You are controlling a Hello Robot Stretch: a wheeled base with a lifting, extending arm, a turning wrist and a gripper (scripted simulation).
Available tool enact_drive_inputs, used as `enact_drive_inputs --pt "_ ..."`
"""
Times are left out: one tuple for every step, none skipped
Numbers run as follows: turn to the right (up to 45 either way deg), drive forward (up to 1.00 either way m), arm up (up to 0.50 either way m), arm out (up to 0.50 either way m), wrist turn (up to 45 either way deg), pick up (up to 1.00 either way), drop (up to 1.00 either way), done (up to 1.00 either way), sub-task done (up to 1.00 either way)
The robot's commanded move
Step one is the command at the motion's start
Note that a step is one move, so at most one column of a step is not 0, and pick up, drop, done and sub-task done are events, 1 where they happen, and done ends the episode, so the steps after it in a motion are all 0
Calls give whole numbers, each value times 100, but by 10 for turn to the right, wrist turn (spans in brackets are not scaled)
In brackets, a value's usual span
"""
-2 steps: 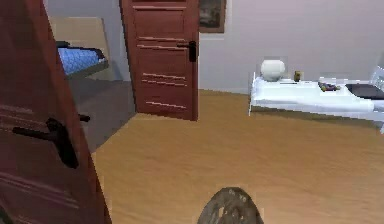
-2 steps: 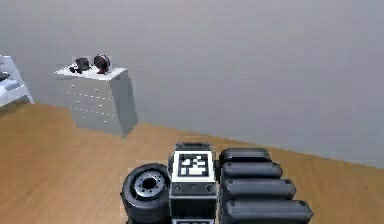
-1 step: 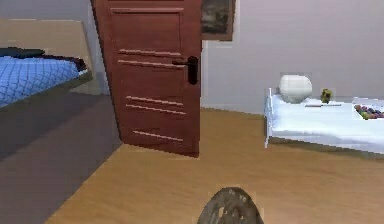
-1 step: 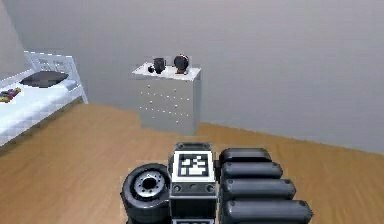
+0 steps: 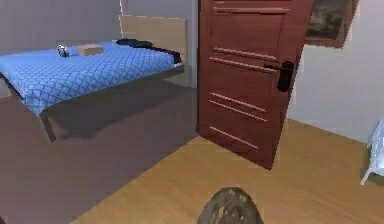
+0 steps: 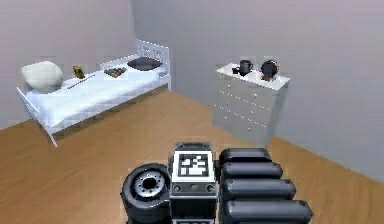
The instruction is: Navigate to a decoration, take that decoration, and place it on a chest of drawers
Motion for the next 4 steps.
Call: enact_drive_inputs --pt "0 40 0 0 0 0 0 0 0" --pt "-450 0 0 0 0 0 0 0 0" --pt "0 50 0 0 0 0 0 0 0" --pt "450 0 0 0 0 0 0 0 0"
